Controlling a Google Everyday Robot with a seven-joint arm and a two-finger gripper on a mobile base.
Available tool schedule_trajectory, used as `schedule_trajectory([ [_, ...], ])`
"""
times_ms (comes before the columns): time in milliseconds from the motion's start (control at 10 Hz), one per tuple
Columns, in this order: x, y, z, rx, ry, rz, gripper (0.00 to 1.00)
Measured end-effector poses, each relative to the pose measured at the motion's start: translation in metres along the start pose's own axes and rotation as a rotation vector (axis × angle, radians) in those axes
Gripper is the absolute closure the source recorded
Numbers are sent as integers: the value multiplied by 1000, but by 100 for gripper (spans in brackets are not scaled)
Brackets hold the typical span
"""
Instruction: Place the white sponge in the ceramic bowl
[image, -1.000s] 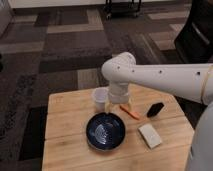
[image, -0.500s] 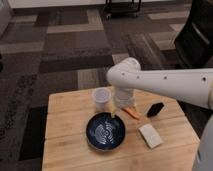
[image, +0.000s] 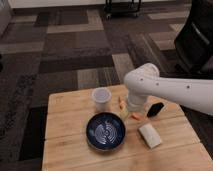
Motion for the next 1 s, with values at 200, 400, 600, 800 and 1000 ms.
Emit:
schedule_trajectory([
  [200, 17, -6, 3, -16, 3, -61, 35],
  [400, 21, -6, 4, -21, 4, -83, 35],
  [600, 20, -5, 4, -21, 4, -85, 35],
  [800, 21, -5, 5, -21, 6, -88, 35],
  [1000, 22, -8, 12, 1, 5, -120, 35],
])
